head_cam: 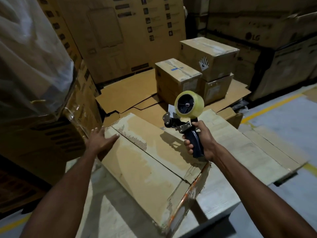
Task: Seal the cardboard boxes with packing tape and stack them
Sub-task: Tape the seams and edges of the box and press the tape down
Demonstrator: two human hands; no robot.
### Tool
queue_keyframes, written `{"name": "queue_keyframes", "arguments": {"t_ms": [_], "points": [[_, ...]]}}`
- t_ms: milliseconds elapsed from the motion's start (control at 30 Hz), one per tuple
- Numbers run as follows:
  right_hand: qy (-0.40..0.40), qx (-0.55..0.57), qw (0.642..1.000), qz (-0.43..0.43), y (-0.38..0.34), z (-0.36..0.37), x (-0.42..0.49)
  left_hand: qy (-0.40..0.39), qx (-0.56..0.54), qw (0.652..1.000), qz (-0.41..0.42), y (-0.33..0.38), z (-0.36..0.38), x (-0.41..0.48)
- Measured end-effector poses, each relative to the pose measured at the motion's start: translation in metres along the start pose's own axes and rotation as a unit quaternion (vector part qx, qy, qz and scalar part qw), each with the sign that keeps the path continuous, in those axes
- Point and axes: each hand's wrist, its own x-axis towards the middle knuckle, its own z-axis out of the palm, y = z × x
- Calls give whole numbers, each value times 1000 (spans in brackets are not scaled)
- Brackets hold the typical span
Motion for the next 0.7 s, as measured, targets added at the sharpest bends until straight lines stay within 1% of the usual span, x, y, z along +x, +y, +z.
{"name": "queue_keyframes", "arguments": {"t_ms": [133,300,433,500,600,700], "points": [[5,-36,999,5,7,3,-4,-21,-27,999,-15,-12,4,1],[-5,-66,998,0,10,11,-4,43,-43,997,-39,-8,15,-23],[-57,-91,994,22,4,14,-5,68,-46,994,-67,0,18,-47],[-68,-120,990,40,0,16,-7,79,-49,992,-91,8,21,-61],[-39,-183,981,48,-4,18,-9,94,-65,986,-124,23,29,-84],[-20,-226,974,24,-9,22,-17,104,-71,978,-165,37,35,-111]]}}
